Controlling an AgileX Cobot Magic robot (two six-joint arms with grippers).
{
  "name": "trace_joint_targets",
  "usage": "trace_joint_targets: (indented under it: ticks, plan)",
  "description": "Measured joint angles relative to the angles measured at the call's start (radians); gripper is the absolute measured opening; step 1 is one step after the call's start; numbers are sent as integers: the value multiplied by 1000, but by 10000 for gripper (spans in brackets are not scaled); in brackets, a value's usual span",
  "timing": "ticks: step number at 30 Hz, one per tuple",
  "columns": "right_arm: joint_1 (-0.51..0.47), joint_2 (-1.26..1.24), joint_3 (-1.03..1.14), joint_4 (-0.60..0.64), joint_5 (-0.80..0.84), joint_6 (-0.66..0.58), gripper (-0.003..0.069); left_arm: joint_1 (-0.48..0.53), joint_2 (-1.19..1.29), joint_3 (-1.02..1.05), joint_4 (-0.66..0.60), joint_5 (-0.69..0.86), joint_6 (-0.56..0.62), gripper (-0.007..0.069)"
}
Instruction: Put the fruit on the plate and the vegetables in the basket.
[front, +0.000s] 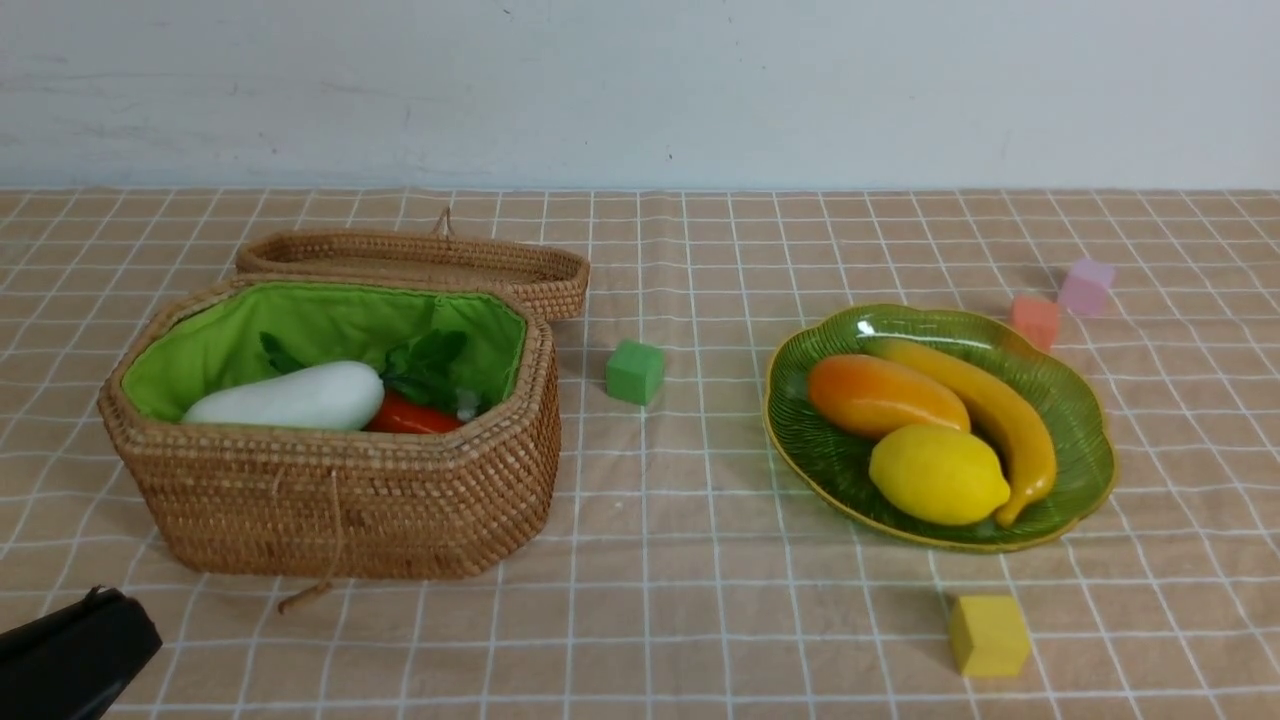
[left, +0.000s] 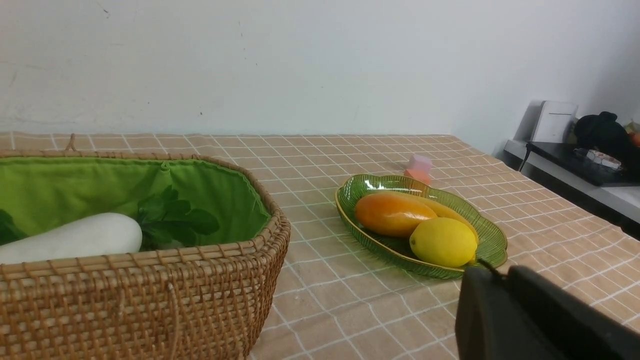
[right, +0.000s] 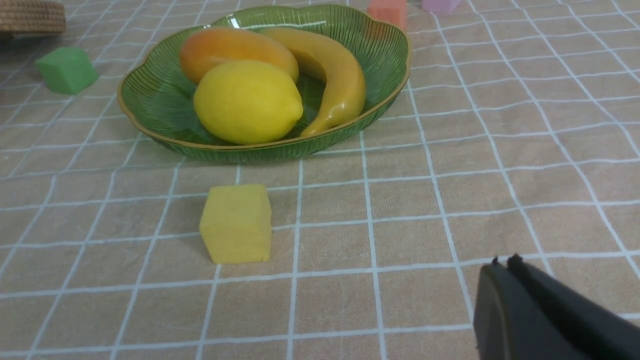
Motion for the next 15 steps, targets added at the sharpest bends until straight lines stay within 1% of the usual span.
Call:
trace_joint_targets:
  ticks: [8, 11, 13, 14, 15]
  plan:
    - [0, 0, 0, -1, 0, 0, 3, 0, 0, 0, 0, 0, 0, 50]
    - [0, 0, 0, -1, 0, 0, 3, 3, 0, 8, 39, 3, 4, 53]
    - [0, 0, 0, -1, 0, 0, 3, 26, -1, 9, 41, 0, 21, 53]
    - [0, 0, 0, -1, 0, 0, 5, 54, -5, 9, 21, -3, 42, 53]
    - [0, 0, 0, -1, 0, 0, 5, 61, -7, 9, 14, -3, 49, 53]
